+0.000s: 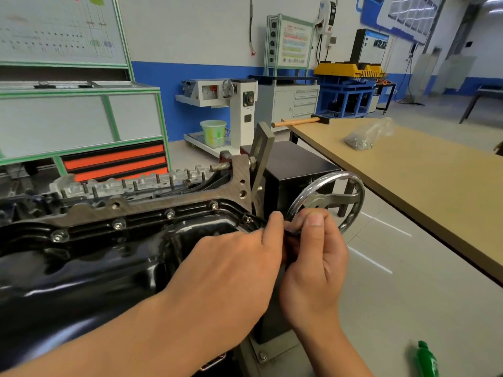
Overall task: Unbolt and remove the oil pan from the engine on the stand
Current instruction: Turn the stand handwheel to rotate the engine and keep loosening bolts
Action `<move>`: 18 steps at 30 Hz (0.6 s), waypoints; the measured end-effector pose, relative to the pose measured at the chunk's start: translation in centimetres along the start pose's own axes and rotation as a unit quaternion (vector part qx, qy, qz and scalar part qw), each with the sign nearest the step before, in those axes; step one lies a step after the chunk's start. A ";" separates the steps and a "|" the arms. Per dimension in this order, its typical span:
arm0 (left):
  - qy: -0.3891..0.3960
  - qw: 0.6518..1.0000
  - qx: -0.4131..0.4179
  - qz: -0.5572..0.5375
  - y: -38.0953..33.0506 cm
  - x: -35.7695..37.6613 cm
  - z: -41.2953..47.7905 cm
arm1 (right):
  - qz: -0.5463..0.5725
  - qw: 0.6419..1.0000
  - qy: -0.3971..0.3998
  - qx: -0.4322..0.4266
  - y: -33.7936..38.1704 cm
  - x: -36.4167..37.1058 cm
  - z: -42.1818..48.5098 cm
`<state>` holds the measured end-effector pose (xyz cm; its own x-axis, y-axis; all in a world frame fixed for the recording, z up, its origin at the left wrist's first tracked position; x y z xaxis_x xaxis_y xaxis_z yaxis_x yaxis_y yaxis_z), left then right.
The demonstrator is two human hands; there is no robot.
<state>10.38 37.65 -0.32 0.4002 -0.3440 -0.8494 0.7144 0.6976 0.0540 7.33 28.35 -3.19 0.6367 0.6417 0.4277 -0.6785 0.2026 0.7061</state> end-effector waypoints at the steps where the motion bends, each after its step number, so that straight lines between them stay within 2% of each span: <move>1: -0.016 1.000 0.013 0.001 0.0 0.0 0.0 | -0.004 1.000 -0.001 -0.006 0.0 0.0 -0.1; 9: -0.023 0.999 0.032 -0.012 0.1 -0.2 -0.1 | -0.030 0.999 -0.003 -0.017 -0.5 -0.3 -0.3; 18: -0.025 0.999 0.042 -0.023 0.0 0.3 -0.2 | -0.016 1.000 -0.001 0.027 -0.8 -0.9 -0.6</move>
<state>10.42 37.71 -0.72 0.3912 -0.4069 -0.8254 0.7779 0.6254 0.0604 7.07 28.07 -4.43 0.6588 0.6342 0.4047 -0.6368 0.1837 0.7488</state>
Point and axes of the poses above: each hand's wrist, its own z-axis towards the middle knuckle, its own x-axis out of the palm, y = z × x, the point moved 5 cm from there along z, towards the middle knuckle, and after that the axes turned 12 degrees about -y, right-handed, at the moved point
